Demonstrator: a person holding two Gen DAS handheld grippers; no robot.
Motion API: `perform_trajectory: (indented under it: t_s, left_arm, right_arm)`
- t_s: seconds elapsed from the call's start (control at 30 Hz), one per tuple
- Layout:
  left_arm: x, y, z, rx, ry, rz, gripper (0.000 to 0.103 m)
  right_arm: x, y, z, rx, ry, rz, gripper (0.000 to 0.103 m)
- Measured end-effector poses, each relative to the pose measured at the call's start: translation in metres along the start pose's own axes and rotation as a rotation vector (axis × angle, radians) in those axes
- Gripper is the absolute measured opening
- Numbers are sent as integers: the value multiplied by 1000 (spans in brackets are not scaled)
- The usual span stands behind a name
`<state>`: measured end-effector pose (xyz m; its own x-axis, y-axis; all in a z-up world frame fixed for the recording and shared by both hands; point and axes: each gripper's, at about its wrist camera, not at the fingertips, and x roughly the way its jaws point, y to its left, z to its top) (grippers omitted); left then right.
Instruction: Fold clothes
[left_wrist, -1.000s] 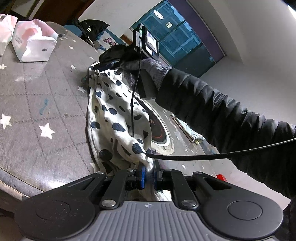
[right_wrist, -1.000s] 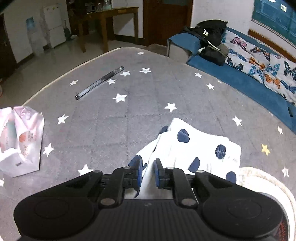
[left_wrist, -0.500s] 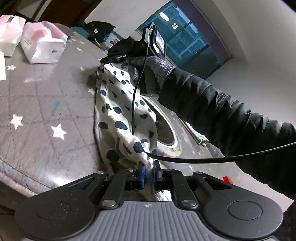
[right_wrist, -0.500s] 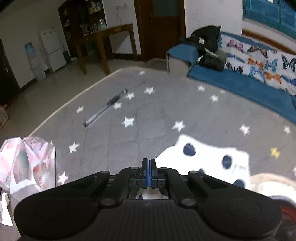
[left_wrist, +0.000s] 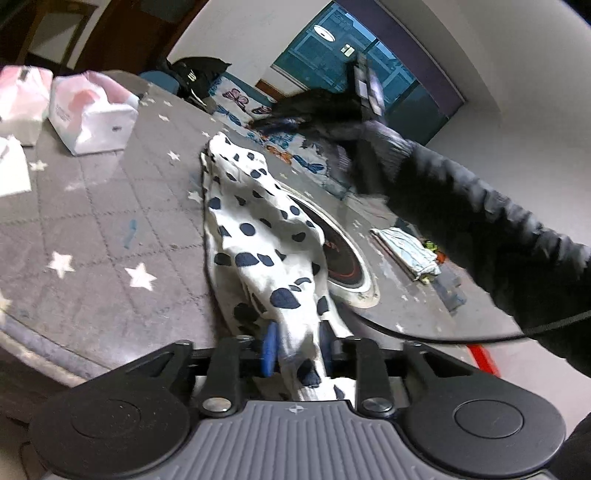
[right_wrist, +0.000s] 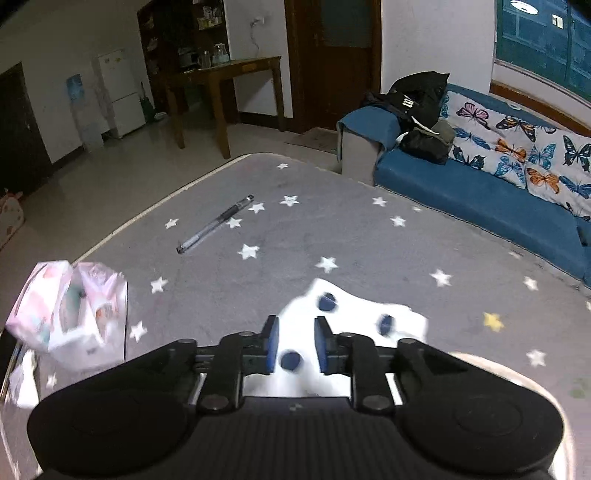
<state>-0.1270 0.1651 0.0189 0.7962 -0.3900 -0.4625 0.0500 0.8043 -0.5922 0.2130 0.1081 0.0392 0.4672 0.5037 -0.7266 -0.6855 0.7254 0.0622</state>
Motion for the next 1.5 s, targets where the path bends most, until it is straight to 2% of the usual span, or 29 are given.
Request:
perform_trajectory:
  t_s: [0.03, 0.17, 0.43, 0.6, 0.73, 0.87, 1.0, 1.13, 1.3, 1.4, 1.5]
  left_arm:
    - [-3, 0, -1, 3, -2, 11, 32]
    - [-10, -3, -2, 20, -10, 59, 32]
    - [-15, -18, 21, 100, -60, 134, 30]
    - [20, -29, 57, 171, -57, 136, 30]
    - [64, -35, 88, 214, -39, 131, 29]
    - [117, -28, 113, 256, 3, 164, 27]
    - [164, -6, 129, 220, 64, 197, 24]
    - [192, 13, 138, 202, 106, 208, 24]
    - [206, 35, 142, 180, 114, 274, 19]
    - [202, 39, 145, 162, 103, 284, 19]
    - [194, 22, 142, 206, 93, 260, 18]
  right_arm:
    - [-8, -5, -4, -8, 5, -9, 34]
    - [-34, -29, -25, -33, 25, -40, 35]
    - [-77, -80, -100, -9, 92, -68, 37]
    - [-93, -98, -141, 13, 109, -51, 41]
    - [-96, -96, -160, 4, 101, -18, 43]
    - [-93, -91, -170, 9, 83, 22, 47]
    - [-86, -80, -173, -19, 73, 53, 48]
    - [-76, -77, -174, -38, 74, 58, 48]
    - [-66, -83, -173, -35, 66, 45, 48]
    - [-60, -87, -172, -24, 65, 44, 48]
    - [-60, -89, -170, -7, 54, 70, 48]
